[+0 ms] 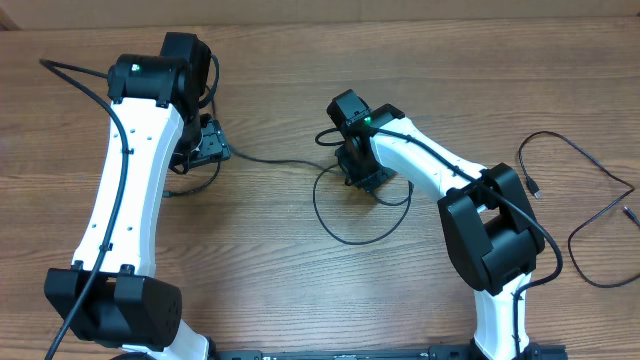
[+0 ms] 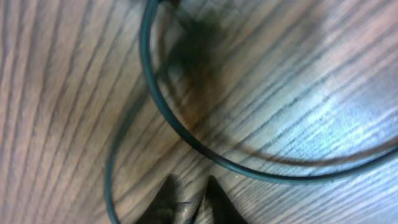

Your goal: Untangle cables

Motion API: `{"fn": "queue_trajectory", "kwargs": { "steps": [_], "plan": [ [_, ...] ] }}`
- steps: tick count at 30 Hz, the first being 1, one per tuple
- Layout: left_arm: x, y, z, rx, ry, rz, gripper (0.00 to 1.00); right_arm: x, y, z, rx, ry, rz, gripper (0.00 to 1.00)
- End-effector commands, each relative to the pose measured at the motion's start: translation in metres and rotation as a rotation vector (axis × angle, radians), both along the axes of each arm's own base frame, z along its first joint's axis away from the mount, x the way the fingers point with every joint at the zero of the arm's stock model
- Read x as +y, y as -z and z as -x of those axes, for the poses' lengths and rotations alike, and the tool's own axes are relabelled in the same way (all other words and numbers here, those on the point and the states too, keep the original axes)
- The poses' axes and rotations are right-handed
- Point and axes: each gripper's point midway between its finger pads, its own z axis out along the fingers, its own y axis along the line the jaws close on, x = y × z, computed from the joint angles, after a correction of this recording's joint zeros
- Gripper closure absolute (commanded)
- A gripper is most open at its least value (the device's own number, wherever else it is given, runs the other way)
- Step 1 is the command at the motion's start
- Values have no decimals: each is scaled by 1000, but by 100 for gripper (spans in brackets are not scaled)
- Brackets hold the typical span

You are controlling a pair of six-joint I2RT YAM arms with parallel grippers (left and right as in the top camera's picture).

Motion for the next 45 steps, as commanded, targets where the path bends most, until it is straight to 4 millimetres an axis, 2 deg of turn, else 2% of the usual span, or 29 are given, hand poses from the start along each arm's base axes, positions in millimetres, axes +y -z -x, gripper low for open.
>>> {"fn": "queue_trajectory", "kwargs": {
  "steps": [1,3,5,7,10,14,16,19,20,23,27,30,35,37,38,39,41,45],
  "plan": [
    [-3,-6,3,-21,-6,8,19,-4,-14,-14,-50,-69,3,96],
    [-2,-6,4,-17,-6,7,19,-10,-29,-27,-95,-154,1,96],
    [-2,-6,4,-17,-6,7,19,-15,-56,-46,-174,-294,4,96],
    [-2,-6,4,-18,-6,7,19,-14,-90,-63,-269,-466,4,96],
    [-2,-6,4,-18,-6,7,19,-11,-157,-77,-418,-721,8,96],
    [-3,-6,3,-23,3,7,19,-21,-246,-72,-570,-910,70,96],
    [-3,-6,1,-29,5,7,19,-26,-281,-64,-622,-939,91,96],
    [-3,-6,1,-30,4,8,19,-35,-313,-56,-671,-967,139,96],
    [-3,-6,1,-29,4,8,19,-47,-322,-57,-677,-941,196,96],
    [-3,-6,1,-27,3,8,19,-90,-342,-65,-676,-758,367,96],
    [-2,-6,1,-27,9,3,19,-166,-371,-69,-676,-460,572,96],
    [-2,-6,1,-27,8,4,19,-220,-386,-64,-656,-315,669,96],
    [-2,-6,0,-31,8,5,19,-340,-400,-36,-561,-1,820,96],
    [-2,-6,0,-30,8,5,19,-386,-398,-19,-536,155,816,96],
    [-2,-6,0,-30,8,5,19,-403,-395,-13,-536,208,787,96],
    [-2,-6,0,-30,8,5,19,-418,-390,-8,-545,242,734,96],
    [-2,-6,0,-31,8,5,19,-434,-382,-5,-576,257,613,96],
    [-2,-6,0,-32,9,5,19,-445,-367,-8,-645,240,395,96]
  ]
}}
